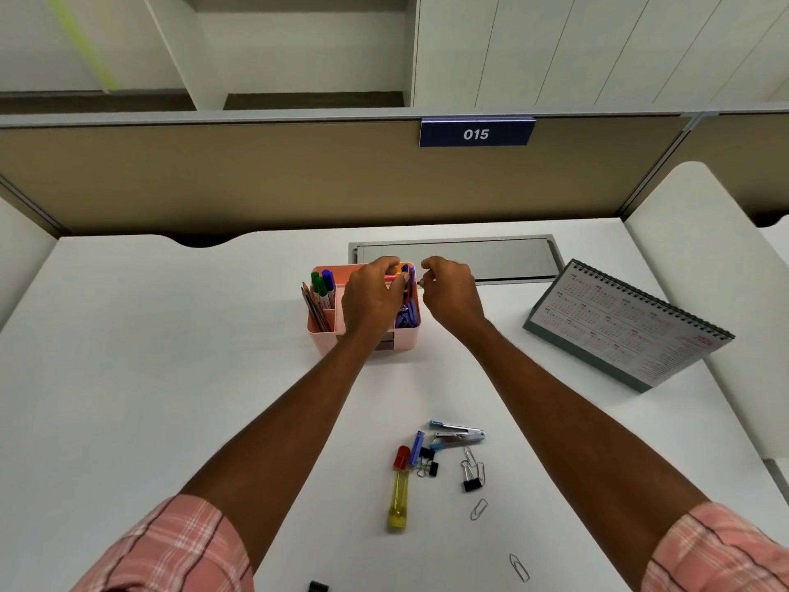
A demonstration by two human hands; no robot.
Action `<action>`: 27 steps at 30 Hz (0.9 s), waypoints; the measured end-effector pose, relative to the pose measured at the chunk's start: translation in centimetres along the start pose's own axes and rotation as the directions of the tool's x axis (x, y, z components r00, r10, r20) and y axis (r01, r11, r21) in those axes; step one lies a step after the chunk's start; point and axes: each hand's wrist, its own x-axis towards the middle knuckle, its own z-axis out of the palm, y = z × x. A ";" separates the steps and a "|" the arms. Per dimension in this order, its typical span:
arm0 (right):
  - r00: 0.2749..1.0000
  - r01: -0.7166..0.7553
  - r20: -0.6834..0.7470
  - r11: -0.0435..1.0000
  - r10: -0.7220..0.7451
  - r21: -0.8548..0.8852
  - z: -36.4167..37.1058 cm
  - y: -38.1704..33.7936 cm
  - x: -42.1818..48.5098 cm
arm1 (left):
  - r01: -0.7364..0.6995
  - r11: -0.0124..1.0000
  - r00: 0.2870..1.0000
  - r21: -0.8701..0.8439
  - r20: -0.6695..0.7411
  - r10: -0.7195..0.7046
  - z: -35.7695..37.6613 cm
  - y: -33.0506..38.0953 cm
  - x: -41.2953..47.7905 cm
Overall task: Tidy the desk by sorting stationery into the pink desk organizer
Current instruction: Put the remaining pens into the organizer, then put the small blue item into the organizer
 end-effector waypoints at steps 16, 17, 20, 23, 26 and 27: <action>0.986 -0.017 0.168 0.999 0.010 0.036 2.1 3.7 -12.1 | 0.141 0.977 0.975 -0.158 0.196 -0.109 0.9 -1.6 -12.3; 0.979 -0.023 0.204 1.000 0.021 0.010 2.3 4.1 -13.2 | 0.155 0.978 0.966 -0.141 0.230 -0.120 1.0 -2.1 -13.5; 0.953 -0.025 0.300 0.998 0.042 -0.058 2.8 5.3 -15.7 | 0.194 0.974 0.929 -0.118 0.340 -0.144 0.9 -3.3 -16.6; 0.924 -0.008 0.380 0.995 0.047 -0.102 3.0 6.2 -17.9 | 0.200 0.976 0.907 -0.091 0.393 -0.150 0.6 -4.2 -18.9; 0.908 0.060 0.419 0.983 0.019 -0.174 3.0 7.0 -19.8 | 0.179 0.983 0.906 -0.050 0.399 -0.144 0.3 -4.8 -20.7; 0.906 0.092 0.423 0.976 -0.001 -0.195 3.1 7.3 -20.2 | 0.168 0.985 0.907 -0.030 0.396 -0.143 0.2 -4.9 -21.2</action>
